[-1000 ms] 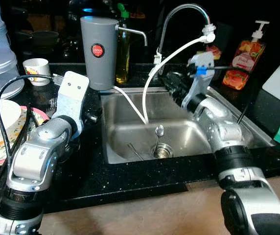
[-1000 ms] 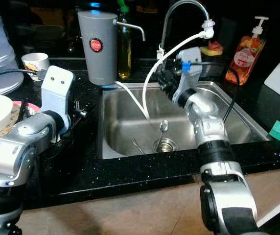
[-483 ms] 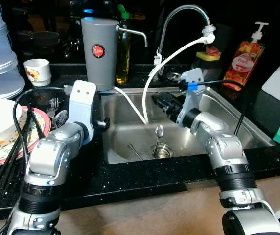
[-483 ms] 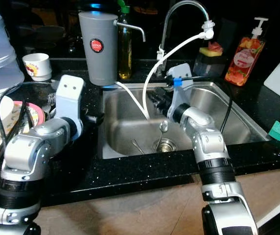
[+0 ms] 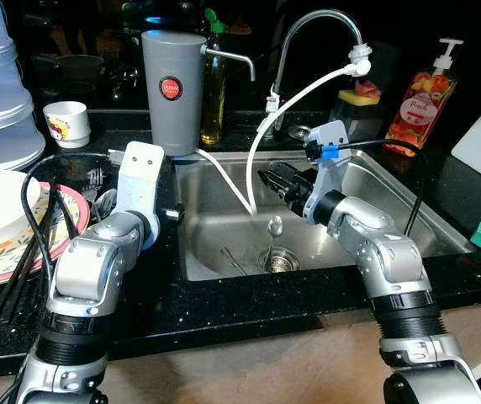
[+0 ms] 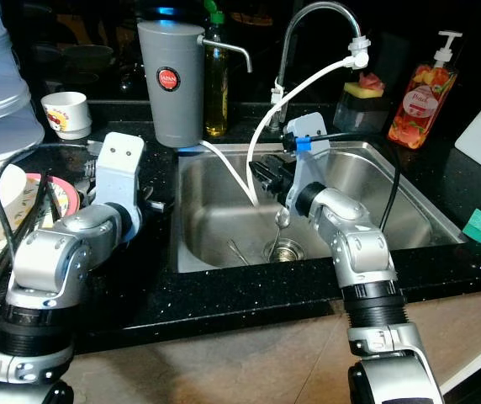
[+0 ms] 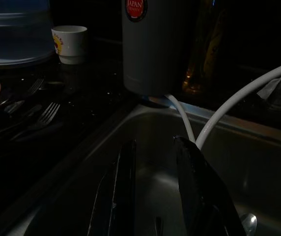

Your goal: Kitchen organization

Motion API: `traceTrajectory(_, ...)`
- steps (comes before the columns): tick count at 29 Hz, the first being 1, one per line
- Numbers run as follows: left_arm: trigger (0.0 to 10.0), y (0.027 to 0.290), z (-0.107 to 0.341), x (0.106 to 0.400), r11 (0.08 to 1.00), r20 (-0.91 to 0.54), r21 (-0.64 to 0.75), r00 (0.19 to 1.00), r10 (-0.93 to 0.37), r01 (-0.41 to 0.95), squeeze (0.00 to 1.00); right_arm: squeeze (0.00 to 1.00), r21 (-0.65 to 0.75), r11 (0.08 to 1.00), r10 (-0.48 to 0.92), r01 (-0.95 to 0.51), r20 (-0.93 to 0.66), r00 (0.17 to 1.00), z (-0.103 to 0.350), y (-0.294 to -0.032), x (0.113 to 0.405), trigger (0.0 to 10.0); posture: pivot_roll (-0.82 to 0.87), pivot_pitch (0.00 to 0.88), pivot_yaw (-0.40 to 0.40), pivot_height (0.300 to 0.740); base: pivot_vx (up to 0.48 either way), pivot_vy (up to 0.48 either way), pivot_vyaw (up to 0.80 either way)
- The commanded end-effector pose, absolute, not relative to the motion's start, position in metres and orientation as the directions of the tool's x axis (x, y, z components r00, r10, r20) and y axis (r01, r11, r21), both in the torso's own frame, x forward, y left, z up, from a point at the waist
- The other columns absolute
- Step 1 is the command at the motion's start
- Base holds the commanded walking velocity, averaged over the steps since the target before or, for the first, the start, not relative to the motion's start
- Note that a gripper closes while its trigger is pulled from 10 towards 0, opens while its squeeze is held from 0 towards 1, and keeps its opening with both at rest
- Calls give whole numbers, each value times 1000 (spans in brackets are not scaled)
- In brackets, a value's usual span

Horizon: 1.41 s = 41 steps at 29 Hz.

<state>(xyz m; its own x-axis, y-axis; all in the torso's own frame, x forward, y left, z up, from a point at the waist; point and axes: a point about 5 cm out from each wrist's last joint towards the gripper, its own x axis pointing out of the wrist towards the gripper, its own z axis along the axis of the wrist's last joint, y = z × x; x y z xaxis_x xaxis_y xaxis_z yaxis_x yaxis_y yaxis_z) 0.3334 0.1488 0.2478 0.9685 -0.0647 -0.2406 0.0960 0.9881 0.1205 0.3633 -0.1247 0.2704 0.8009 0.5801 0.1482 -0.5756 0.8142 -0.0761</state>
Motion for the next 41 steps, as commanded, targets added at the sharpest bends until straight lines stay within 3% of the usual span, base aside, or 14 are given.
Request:
traceTrajectory(1, 10000, 152, 247, 335, 988, -252, 131, 967, -40, 76, 0, 0, -71, 810, 586, -582, 129, 800, 267, -123, 361, 10000, -34, 5, -58, 740, 0, 0, 0)
traceTrajectory(18, 10000, 167, 234, 332, 989, -305, 150, 951, 53, -7, 0, 0, -72, 796, 605, -600, 114, 788, 267, -119, 359, 10000, -36, 12, -67, 740, 0, 0, 0)
traceTrajectory(29, 10000, 160, 224, 329, 996, -377, 72, 926, -21, 52, 0, 0, -120, 724, 687, -679, 51, 724, 261, -109, 350, 10000, -36, 13, -65, 740, 0, 0, 0)
traceTrajectory(35, 10000, 160, 223, 330, 993, -386, 100, 922, -19, 63, 0, 0, -158, 560, 820, -813, -33, 571, 250, -100, 332, 10000, -36, 14, -64, 740, 0, 0, 0)
traceTrajectory(37, 10000, 161, 222, 329, 992, -390, 109, 920, -22, 69, 0, 0, -134, 446, 889, -885, -47, 456, 248, -97, 320, 10000, -36, 15, -64, 740, 0, 0, 0)
traceTrajectory(41, 10000, 162, 222, 329, 991, -396, 110, 918, -20, 69, 0, 0, -123, 357, 929, -926, -59, 365, 246, -96, 309, 10000, -34, 15, -63, 740, 0, 0, 0)
